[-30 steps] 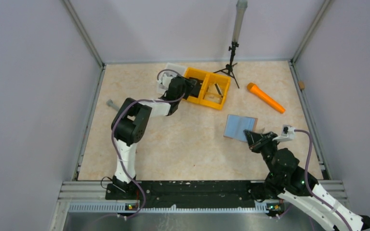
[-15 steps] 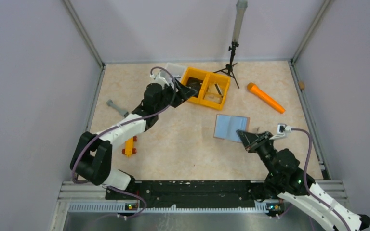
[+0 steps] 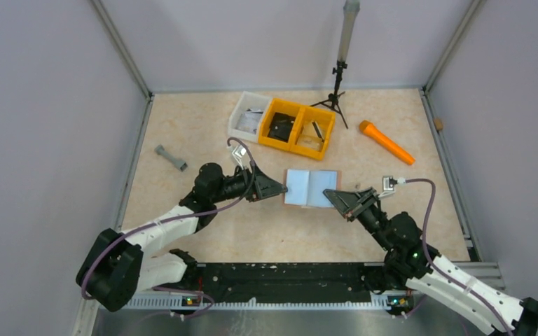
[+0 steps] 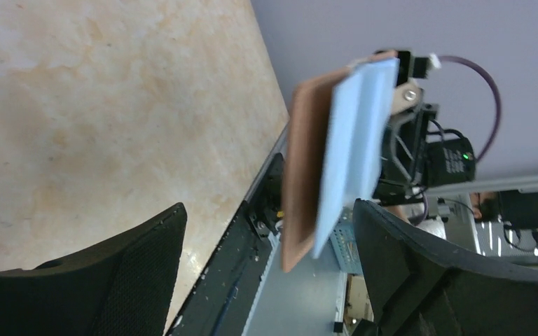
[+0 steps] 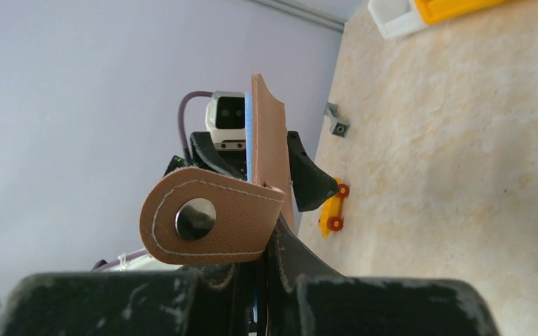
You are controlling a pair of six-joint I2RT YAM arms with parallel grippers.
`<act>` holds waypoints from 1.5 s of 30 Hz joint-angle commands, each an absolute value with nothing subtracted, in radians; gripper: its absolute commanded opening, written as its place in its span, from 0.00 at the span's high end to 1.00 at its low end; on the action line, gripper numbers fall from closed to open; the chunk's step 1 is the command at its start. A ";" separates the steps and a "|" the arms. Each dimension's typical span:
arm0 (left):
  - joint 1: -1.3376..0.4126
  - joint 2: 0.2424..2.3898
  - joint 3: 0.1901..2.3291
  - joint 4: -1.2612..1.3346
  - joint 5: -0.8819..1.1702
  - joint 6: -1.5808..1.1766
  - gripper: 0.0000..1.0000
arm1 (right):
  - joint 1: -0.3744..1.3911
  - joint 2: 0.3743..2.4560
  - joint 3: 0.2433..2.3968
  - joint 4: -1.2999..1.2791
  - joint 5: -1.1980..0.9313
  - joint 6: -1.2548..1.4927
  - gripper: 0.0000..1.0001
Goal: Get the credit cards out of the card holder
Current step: Close the card holder at the center of the board.
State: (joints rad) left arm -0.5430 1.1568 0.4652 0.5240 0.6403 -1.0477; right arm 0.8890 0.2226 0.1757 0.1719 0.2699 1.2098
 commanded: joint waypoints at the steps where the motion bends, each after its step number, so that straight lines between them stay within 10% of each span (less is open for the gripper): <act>1: -0.582 1.143 0.411 0.799 0.716 -1.165 0.10 | 0.889 0.314 0.128 0.403 0.197 1.334 1.00; 5: -0.592 1.169 0.358 0.964 0.727 -1.258 0.19 | 0.889 0.372 0.129 0.444 0.176 1.319 1.00; 10: -0.598 1.183 0.377 0.879 0.729 -1.217 0.68 | 0.888 0.397 0.145 0.412 0.159 1.273 0.98; 13: -0.599 1.159 0.396 0.770 0.715 -1.185 0.92 | 0.888 0.398 0.199 0.301 0.122 1.163 0.65; 15: -0.600 1.125 0.425 0.617 0.690 -1.126 0.99 | 0.889 0.389 0.255 0.167 0.125 1.096 0.60; 18: -0.602 1.077 0.465 0.431 0.636 -1.039 1.00 | 0.889 0.368 0.283 0.103 0.121 1.051 1.00; 45: -0.780 1.362 0.588 0.558 0.561 -1.063 1.00 | 0.890 0.652 0.288 0.339 -0.079 1.035 1.00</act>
